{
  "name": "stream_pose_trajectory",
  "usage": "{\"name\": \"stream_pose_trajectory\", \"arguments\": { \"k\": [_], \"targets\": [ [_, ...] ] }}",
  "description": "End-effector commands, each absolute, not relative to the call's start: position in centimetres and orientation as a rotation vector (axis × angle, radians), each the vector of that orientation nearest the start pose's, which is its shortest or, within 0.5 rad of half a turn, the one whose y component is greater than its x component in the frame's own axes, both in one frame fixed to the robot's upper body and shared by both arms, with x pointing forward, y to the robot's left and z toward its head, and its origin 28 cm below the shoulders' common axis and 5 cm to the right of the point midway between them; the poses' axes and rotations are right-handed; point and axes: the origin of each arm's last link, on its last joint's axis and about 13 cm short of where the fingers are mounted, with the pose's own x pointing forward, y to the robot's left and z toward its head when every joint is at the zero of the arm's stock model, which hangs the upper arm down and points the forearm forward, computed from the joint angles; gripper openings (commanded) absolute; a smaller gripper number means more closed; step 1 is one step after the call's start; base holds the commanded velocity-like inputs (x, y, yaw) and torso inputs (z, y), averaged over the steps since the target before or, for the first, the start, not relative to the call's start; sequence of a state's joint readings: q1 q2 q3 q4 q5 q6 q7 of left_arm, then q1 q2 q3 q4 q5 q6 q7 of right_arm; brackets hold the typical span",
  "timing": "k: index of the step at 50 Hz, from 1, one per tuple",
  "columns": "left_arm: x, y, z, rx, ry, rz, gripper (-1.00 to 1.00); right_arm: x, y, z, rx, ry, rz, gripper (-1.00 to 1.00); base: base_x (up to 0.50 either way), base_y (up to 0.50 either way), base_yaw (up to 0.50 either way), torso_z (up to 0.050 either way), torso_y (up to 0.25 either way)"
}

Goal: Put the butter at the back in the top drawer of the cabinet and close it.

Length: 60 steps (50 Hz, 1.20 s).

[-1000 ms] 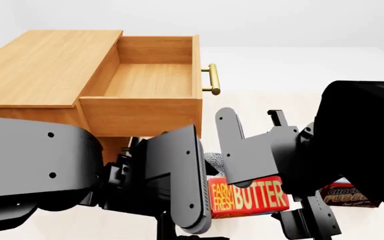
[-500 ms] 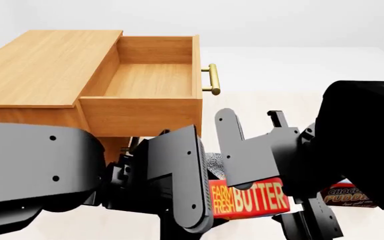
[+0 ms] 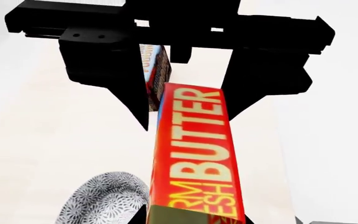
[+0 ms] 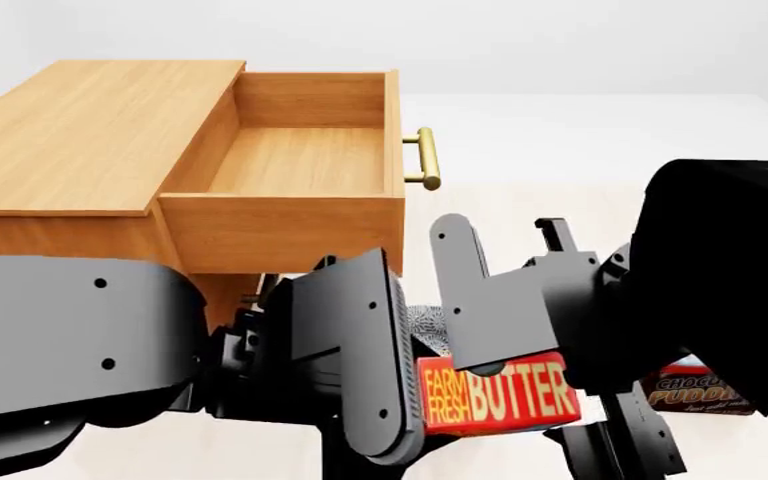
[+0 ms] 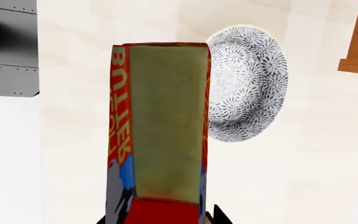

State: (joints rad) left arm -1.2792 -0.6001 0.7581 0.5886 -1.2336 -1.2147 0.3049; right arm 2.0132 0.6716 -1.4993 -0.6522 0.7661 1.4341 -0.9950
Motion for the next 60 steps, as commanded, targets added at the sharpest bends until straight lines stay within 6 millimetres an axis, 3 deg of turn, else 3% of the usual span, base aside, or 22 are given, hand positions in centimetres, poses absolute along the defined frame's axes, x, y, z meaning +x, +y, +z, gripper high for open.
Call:
{"name": "stream_pose_trajectory", "arguments": {
  "k": [1,21,40,52,60],
  "targets": [
    [23.8,18.7,27.7,0.575,0.236,-1.339,-1.00,24.2,-10.7,35.6,-1.357,0.815,1.090,1.00,0.00,0.00,0.00,0.000,0.010],
    [23.8,19.4,28.4,0.539,0.204,-1.304,-1.00,24.8,-11.2,35.1,-1.322,0.851,1.083,1.00,0.00,0.00,0.00,0.001,0.001],
    [24.2,20.7,28.0,0.533,0.231,-1.245,-1.00,25.2,-12.3,34.9,-1.285,0.875,1.060,1.00,0.00,0.00,0.00,0.000,0.001],
    [24.2,21.6,27.5,0.532,0.249,-1.214,-1.00,25.3,-14.1,35.4,-1.224,0.866,1.017,1.00,0.00,0.00,0.00,0.001,0.001],
    [23.3,22.6,28.2,0.468,0.199,-1.172,-1.00,25.6,-15.8,34.8,-1.134,0.773,0.858,1.00,0.00,0.00,0.00,0.000,0.001]
  ]
}}
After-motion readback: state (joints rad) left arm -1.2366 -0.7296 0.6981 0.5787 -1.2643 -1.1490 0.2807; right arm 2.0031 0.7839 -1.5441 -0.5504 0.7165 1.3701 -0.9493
